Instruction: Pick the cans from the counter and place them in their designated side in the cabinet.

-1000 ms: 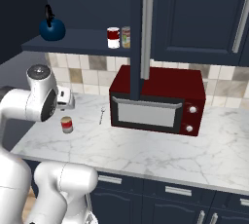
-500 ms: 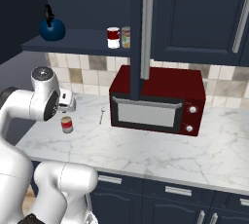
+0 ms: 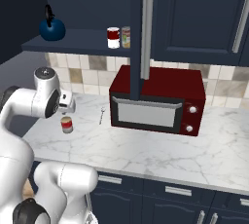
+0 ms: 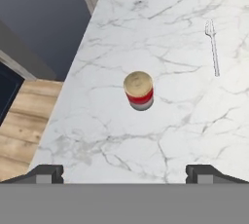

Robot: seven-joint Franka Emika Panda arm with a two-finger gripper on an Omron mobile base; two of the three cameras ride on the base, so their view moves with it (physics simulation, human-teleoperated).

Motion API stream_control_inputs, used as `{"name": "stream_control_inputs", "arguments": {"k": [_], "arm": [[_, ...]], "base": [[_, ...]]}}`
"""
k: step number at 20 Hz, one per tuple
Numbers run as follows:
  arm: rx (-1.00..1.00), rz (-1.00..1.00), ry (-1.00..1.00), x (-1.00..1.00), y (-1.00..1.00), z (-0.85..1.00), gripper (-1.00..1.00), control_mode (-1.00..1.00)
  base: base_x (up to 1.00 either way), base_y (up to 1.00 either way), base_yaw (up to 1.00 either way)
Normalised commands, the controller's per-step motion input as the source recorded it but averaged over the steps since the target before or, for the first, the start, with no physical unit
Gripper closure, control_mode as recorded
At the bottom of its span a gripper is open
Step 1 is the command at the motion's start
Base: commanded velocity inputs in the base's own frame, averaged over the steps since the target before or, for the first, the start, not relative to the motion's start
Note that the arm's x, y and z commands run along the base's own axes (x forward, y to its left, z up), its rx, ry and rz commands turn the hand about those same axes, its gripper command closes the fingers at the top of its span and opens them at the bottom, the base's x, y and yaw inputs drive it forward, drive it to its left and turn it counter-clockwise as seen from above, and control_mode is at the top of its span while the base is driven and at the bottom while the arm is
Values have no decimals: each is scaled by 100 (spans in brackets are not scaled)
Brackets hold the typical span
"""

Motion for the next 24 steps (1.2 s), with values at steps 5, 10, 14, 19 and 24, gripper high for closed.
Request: {"name": "stream_control_inputs", "arguments": {"k": [5,10,14,19,24], "arm": [[0,0,1,13,3,-23,-100,-100],[0,0,1,13,0,-22,-100,-100],[0,0,2,14,3,-20,-100,-100],[0,0,1,18,6,-14,-100,-100],[0,0,7,18,4,-8,-100,-100]], "base": [[0,0,0],[0,0,0],[0,0,0],[0,0,0],[0,0,0]]}}
